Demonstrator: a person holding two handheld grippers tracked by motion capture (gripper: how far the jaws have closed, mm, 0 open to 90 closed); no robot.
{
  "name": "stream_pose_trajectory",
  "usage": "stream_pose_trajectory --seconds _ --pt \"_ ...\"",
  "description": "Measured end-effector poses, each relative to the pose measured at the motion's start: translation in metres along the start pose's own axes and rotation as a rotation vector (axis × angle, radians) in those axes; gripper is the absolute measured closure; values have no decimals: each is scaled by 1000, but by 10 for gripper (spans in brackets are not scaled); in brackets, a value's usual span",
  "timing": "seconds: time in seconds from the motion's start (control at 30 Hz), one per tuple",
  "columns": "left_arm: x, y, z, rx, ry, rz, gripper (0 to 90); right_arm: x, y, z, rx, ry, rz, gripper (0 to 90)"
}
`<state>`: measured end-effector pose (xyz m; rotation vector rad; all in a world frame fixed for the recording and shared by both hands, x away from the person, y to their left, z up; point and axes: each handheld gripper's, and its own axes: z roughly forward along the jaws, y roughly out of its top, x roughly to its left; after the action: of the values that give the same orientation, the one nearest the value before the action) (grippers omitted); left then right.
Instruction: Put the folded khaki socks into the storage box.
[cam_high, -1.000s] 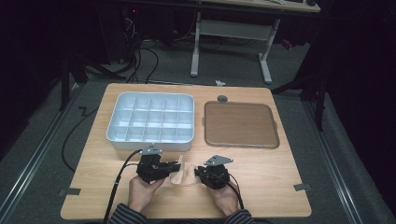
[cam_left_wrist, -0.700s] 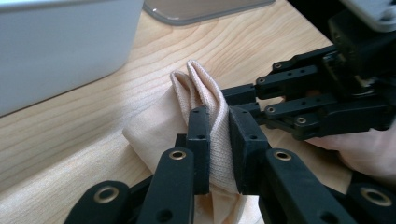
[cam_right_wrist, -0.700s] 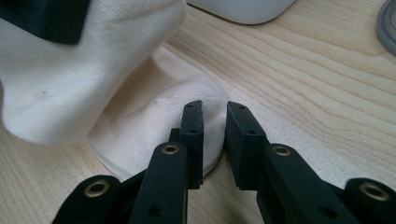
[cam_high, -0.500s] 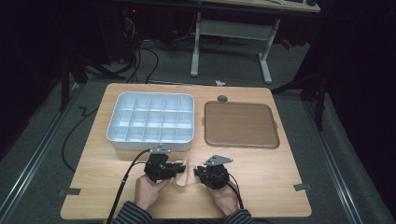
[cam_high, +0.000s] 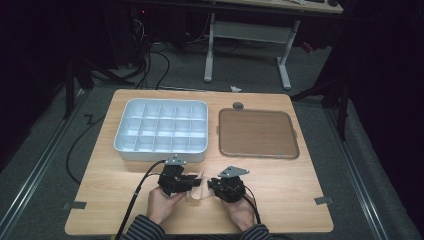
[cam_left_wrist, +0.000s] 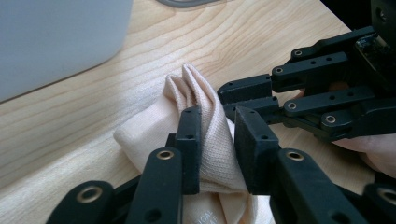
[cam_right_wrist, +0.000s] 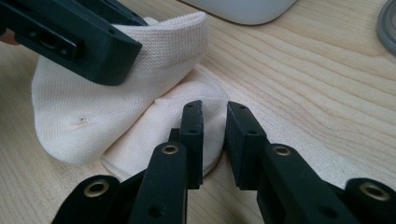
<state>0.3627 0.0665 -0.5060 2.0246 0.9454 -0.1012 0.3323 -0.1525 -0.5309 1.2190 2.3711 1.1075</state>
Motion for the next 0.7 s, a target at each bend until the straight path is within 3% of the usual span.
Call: stream_pose_trajectory --seconds 0.23,0.3,0.7 --pt "-3 0 4 -4 -22 10 627 0 0 0 -1 -1 1 771" --pt "-5 1 3 -7 -1 31 597 0 0 0 0 -1 1 767" --pt "-9 2 -5 -53 -37 49 564 -3 1 -5 -8 -2 31 733"
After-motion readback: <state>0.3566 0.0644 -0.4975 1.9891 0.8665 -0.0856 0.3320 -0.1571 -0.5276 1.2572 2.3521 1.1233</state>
